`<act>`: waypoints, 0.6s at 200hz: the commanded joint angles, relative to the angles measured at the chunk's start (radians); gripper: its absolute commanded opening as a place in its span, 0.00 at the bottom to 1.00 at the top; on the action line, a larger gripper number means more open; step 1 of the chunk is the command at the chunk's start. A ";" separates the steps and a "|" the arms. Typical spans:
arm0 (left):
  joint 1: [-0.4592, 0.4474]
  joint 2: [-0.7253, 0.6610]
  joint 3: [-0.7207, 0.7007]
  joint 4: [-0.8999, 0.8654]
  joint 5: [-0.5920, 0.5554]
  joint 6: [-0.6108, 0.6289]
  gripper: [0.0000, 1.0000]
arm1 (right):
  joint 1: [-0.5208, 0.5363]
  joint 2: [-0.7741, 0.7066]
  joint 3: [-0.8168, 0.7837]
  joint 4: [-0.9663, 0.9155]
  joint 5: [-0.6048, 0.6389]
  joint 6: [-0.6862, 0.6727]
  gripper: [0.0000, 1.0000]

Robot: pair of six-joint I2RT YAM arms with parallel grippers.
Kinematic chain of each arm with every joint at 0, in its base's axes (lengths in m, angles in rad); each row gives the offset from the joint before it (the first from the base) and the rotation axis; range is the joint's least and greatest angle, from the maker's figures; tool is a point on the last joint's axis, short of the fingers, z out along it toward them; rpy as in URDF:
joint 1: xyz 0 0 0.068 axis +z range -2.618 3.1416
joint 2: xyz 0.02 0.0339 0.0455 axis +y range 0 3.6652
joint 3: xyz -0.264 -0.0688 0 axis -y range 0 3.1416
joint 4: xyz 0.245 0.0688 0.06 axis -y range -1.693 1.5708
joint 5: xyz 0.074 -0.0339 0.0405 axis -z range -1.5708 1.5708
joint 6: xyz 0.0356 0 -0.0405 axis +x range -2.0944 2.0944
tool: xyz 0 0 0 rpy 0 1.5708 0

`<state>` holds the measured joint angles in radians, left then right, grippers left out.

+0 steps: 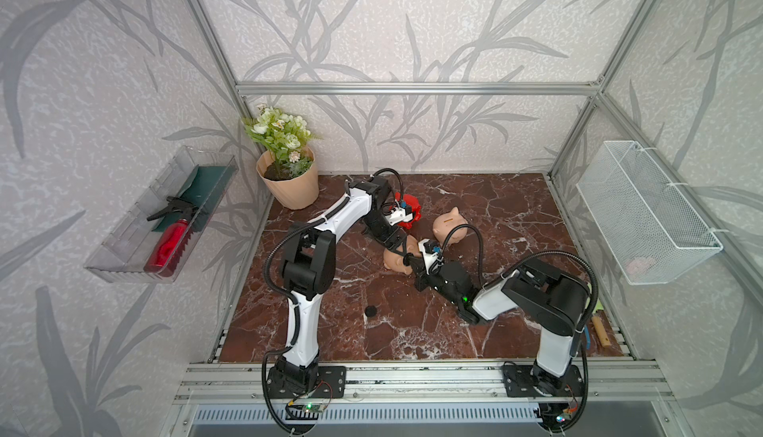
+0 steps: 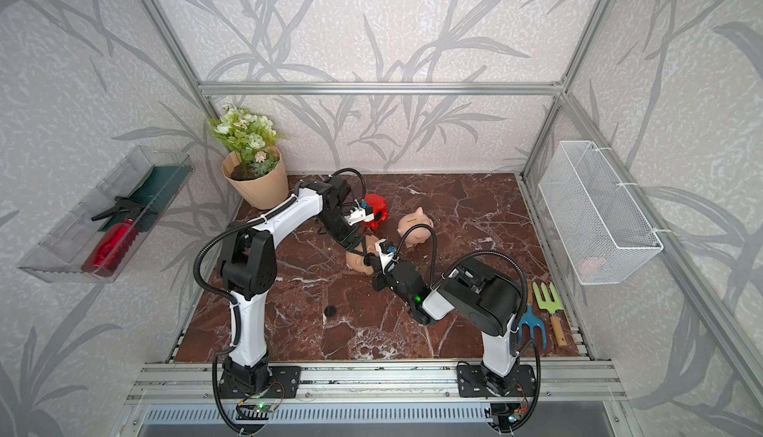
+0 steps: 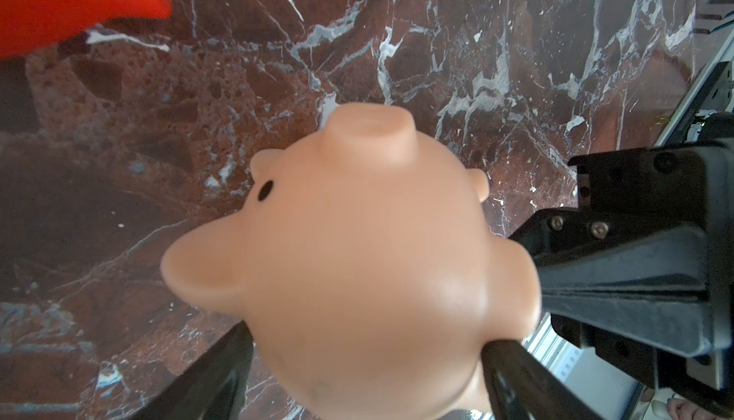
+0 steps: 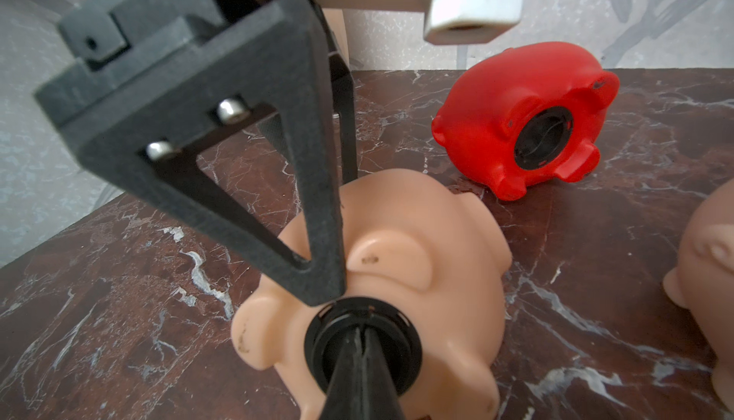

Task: Close piggy banks
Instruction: Screw the knob on the piggy bank.

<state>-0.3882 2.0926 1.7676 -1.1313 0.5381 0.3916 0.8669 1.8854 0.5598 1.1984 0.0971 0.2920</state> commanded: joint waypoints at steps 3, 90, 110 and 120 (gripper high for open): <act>-0.009 0.037 0.015 -0.058 -0.006 0.016 0.88 | 0.011 0.018 0.018 0.015 0.016 0.035 0.00; -0.008 0.037 0.021 -0.069 -0.009 0.020 0.88 | 0.011 0.025 0.036 -0.016 0.055 0.102 0.00; -0.008 0.037 0.025 -0.071 -0.009 0.019 0.88 | 0.010 0.020 0.038 -0.035 0.062 0.116 0.00; -0.007 0.037 0.027 -0.073 -0.009 0.020 0.88 | 0.011 0.017 0.042 -0.050 0.064 0.122 0.00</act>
<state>-0.3885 2.0991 1.7794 -1.1439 0.5354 0.3916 0.8719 1.8954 0.5777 1.1801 0.1268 0.3912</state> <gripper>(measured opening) 0.878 0.046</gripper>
